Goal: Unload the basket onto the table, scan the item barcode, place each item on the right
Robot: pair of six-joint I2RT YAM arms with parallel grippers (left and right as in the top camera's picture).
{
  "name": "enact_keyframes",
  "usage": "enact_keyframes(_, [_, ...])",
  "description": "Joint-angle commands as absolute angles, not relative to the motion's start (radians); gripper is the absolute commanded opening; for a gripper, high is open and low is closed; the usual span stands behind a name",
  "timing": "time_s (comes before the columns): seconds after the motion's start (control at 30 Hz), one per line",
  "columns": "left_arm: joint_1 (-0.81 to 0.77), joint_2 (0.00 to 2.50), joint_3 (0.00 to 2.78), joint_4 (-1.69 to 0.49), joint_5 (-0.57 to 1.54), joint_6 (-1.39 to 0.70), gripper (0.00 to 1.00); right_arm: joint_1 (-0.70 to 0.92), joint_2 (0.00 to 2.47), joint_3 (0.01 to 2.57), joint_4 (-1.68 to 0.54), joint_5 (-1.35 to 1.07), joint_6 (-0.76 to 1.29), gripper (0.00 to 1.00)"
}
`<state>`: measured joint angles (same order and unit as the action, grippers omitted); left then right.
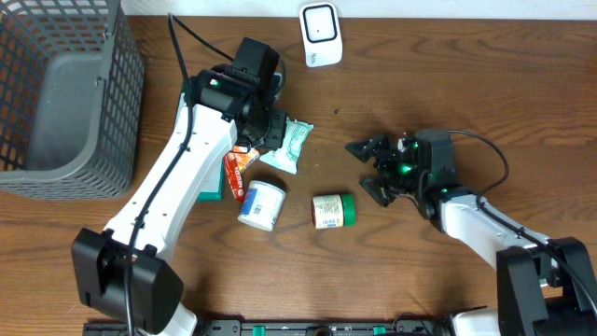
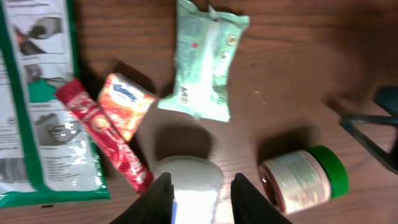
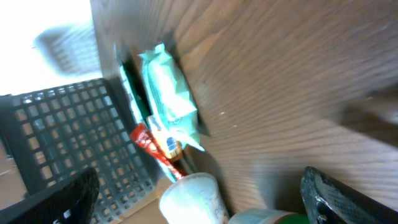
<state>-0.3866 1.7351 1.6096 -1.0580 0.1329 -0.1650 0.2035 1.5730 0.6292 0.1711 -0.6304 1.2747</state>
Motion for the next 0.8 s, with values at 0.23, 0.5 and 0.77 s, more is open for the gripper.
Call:
enact_keyframes(0.23, [-0.349, 1.738, 1.601, -1.06, 0.077, -0.181, 0.34, 0.285, 1.339, 0.752, -0.421, -0.481, 1.244, 0.99])
enact_keyframes(0.5, [-0.349, 1.738, 1.601, -1.057, 0.078, -0.181, 0.36, 0.481, 1.295, 0.741, -0.616, -0.338, 1.552, 0.99])
enact_keyframes(0.77, [-0.349, 1.738, 1.601, -1.058, 0.078, -0.181, 0.38, 0.62, 1.368, 0.738, -0.428, -0.015, 1.741, 0.99])
